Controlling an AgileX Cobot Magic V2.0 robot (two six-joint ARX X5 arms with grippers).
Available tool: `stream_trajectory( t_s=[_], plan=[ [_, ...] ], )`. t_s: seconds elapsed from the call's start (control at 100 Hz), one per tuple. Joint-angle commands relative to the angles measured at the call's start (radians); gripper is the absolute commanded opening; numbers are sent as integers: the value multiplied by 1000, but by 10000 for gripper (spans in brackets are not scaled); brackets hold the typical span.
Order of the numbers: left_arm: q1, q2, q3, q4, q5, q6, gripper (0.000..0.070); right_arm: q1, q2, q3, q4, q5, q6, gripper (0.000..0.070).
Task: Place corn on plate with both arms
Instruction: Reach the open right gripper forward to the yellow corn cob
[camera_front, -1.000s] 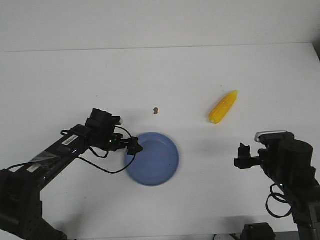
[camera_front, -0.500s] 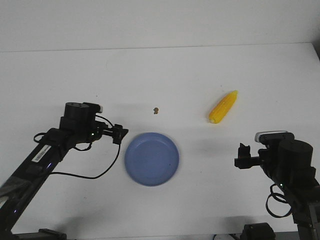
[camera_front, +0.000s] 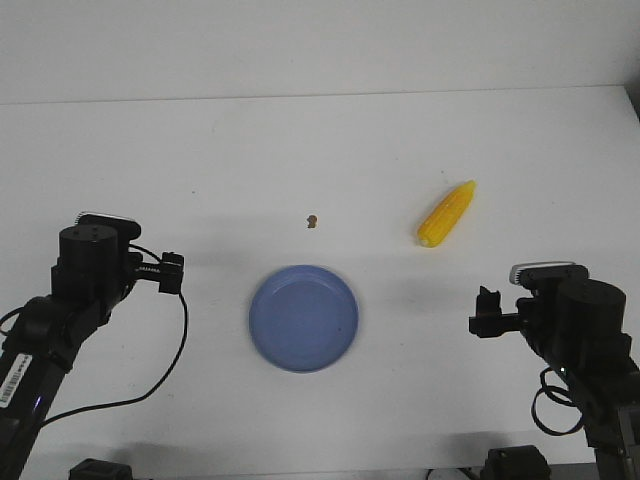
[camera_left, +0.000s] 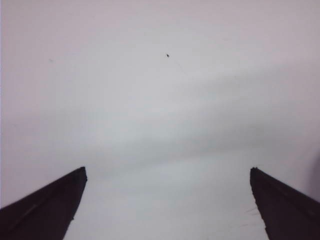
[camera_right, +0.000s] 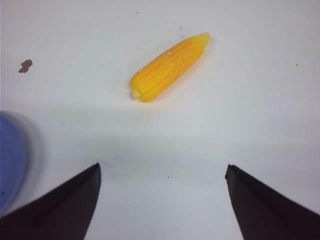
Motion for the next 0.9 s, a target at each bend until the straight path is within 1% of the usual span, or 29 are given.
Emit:
stream_trajectory(
  t_s=[0.0, 0.14, 0.23, 0.3, 0.36, 0.44, 0.7, 0.81, 0.89],
  plan=[
    [-3, 0, 17, -5, -2, 16, 700, 0, 7, 18, 6, 0, 3, 529],
    [-3, -2, 17, -12, -1, 11, 700, 0, 7, 18, 8, 0, 3, 529],
    [-3, -2, 17, -11, -1, 8, 700, 0, 7, 18, 34, 0, 12, 529],
    [-3, -2, 17, -11, -1, 5, 700, 0, 8, 18, 70, 0, 64, 534],
    [-3, -2, 17, -12, -1, 5, 700, 0, 18, 18, 113, 0, 114, 554],
    [-3, -2, 17, -11, -1, 4, 700, 0, 48, 18, 175, 0, 163, 555],
    [-3, -2, 17, -11, -1, -8, 700, 0, 303, 19, 383, 1, 280, 555],
    [-3, -2, 17, -11, -1, -8, 700, -2, 429, 26, 446, 28, 333, 555],
    [-3, -2, 17, -11, -1, -12, 700, -6, 512, 32, 499, 29, 366, 555]
  ],
)
